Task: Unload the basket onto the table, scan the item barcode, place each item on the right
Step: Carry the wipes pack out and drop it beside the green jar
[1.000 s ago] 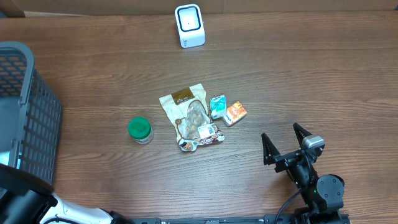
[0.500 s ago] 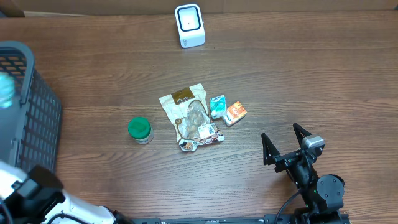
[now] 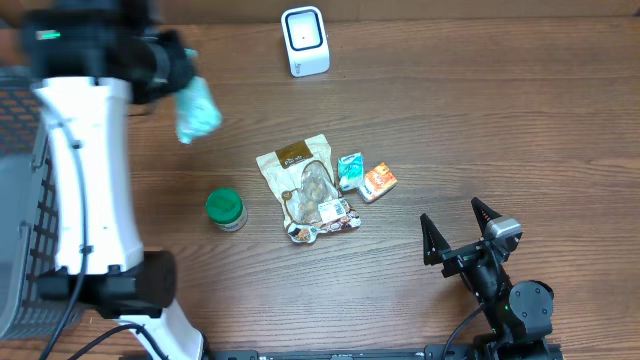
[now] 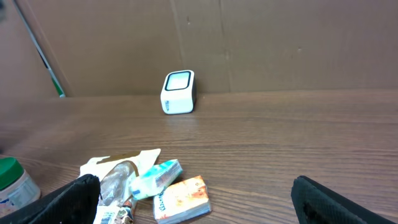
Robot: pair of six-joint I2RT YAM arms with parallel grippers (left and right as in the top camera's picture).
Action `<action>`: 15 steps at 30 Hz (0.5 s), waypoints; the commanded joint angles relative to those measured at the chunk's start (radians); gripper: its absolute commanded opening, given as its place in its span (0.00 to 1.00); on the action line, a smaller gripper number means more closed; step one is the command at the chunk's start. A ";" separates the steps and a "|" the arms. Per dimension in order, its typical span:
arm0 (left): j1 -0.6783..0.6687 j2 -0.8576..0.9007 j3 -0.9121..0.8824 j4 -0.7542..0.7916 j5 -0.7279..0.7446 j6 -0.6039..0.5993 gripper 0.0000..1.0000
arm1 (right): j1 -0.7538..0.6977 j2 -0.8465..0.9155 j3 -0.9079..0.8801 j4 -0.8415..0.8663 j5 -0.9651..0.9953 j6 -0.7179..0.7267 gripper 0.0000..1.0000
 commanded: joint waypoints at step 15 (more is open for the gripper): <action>-0.276 0.034 -0.634 0.346 -0.178 -0.077 0.04 | 0.006 -0.010 0.001 0.006 -0.002 -0.004 1.00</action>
